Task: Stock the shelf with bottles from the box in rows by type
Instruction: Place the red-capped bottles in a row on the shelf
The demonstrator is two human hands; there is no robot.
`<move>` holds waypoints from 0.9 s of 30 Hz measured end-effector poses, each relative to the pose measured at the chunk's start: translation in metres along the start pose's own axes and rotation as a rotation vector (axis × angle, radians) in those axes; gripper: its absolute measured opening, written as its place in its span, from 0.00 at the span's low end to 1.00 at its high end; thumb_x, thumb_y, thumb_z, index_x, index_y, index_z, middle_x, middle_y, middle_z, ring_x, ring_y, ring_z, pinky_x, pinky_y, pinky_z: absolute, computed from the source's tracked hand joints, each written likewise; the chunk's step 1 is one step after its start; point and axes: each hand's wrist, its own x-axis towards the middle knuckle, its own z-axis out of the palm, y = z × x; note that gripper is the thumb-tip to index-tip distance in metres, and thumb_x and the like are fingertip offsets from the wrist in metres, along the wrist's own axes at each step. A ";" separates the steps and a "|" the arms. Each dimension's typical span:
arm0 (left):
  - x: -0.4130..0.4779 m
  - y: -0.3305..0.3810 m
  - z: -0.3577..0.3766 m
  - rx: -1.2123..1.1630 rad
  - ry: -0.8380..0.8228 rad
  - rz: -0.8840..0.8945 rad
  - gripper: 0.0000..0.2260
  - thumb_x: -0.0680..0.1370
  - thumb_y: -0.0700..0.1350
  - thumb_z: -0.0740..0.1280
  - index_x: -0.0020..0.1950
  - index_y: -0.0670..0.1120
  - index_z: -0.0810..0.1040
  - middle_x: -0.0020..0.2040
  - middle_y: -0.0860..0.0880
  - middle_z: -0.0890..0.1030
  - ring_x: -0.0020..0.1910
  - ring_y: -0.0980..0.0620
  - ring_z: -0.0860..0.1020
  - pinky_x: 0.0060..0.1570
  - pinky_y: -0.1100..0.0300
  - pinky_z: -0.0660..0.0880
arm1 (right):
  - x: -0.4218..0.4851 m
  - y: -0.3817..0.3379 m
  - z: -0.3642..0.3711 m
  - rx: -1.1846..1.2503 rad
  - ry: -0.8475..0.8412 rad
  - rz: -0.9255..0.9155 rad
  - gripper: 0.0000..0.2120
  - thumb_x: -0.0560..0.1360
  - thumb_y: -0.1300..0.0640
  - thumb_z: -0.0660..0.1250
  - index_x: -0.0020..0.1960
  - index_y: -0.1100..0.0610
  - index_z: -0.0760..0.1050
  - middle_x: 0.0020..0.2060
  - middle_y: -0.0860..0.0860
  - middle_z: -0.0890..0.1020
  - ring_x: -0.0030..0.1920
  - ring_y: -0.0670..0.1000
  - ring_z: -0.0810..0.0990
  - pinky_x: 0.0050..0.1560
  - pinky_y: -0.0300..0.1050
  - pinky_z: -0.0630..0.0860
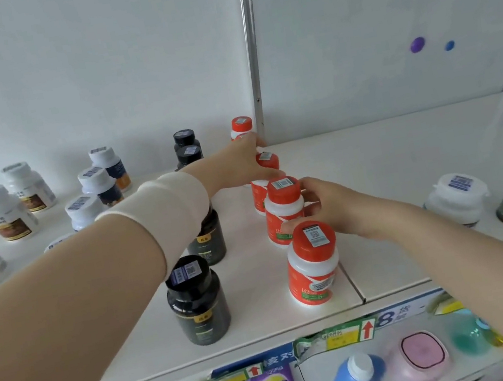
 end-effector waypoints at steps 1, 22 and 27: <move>-0.004 0.003 -0.003 0.008 0.008 0.002 0.29 0.75 0.51 0.68 0.72 0.45 0.61 0.69 0.46 0.72 0.64 0.47 0.73 0.57 0.59 0.71 | -0.004 -0.004 -0.004 -0.024 -0.007 0.005 0.26 0.69 0.53 0.73 0.62 0.50 0.65 0.56 0.48 0.75 0.53 0.50 0.77 0.49 0.41 0.75; -0.335 -0.035 -0.076 1.162 0.249 -0.458 0.19 0.79 0.47 0.62 0.68 0.43 0.66 0.62 0.44 0.74 0.61 0.44 0.73 0.57 0.55 0.68 | -0.101 -0.172 0.176 -1.046 0.146 -0.715 0.22 0.77 0.52 0.59 0.69 0.59 0.64 0.65 0.58 0.70 0.64 0.60 0.69 0.61 0.53 0.67; -0.465 -0.101 -0.066 1.048 0.178 -0.713 0.21 0.78 0.48 0.63 0.68 0.43 0.65 0.63 0.43 0.74 0.63 0.43 0.72 0.61 0.52 0.68 | -0.130 -0.202 0.302 -1.023 0.030 -0.913 0.21 0.78 0.53 0.58 0.69 0.59 0.64 0.67 0.59 0.67 0.67 0.60 0.67 0.65 0.52 0.64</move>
